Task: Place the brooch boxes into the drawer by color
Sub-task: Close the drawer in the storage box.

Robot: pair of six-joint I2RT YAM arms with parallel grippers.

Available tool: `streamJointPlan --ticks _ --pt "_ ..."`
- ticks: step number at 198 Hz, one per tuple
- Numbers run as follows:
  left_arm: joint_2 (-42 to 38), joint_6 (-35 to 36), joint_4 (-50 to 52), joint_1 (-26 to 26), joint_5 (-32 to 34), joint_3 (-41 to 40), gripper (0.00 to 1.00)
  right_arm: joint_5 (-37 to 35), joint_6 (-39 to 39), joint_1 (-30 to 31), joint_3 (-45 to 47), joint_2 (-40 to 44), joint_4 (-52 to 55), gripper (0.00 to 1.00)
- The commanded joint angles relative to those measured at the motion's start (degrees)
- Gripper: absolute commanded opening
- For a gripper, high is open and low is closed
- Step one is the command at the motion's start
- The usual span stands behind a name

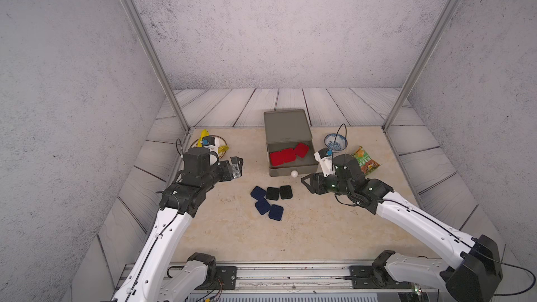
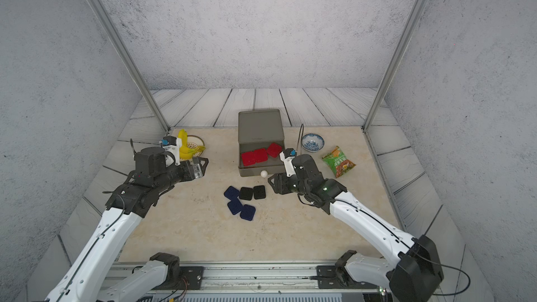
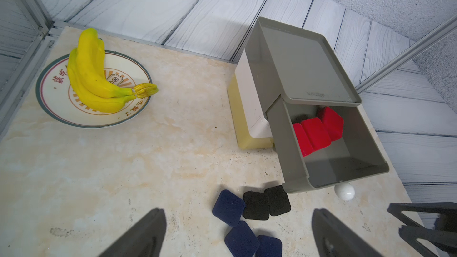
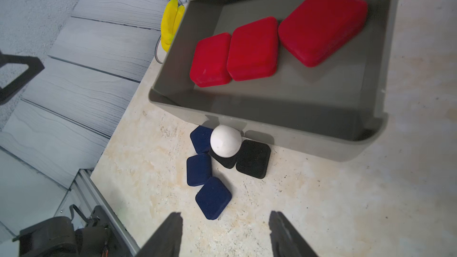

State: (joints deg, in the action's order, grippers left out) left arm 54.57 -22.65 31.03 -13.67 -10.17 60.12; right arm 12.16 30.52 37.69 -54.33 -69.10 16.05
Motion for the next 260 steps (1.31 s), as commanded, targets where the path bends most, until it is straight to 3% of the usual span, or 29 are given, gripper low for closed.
streamJointPlan --ticks 1,52,98,140,182,260 --pt "0.01 -0.68 -1.82 -0.40 -1.42 0.27 0.98 0.30 5.22 0.01 -1.55 -2.97 -3.77 0.62" --pt "0.43 0.60 -1.06 -0.39 -0.75 1.24 0.98 0.25 7.76 -0.01 -4.82 -10.79 -7.46 0.61" --pt "1.06 1.51 -0.98 -0.40 -0.44 1.25 0.98 -0.10 9.11 0.01 -4.91 -13.44 -11.16 0.53" --pt "1.13 2.51 -1.16 -0.41 0.14 0.44 0.98 0.09 9.99 -0.01 -6.26 -15.80 -12.16 0.38" --pt "1.13 3.06 -1.39 -0.42 0.51 -0.17 0.98 -0.62 10.14 0.01 -7.96 -17.61 -12.53 0.18" --pt "1.38 3.22 -2.02 -0.39 0.06 -0.79 0.98 -6.40 4.82 -0.69 -15.27 -21.30 -12.06 0.17"
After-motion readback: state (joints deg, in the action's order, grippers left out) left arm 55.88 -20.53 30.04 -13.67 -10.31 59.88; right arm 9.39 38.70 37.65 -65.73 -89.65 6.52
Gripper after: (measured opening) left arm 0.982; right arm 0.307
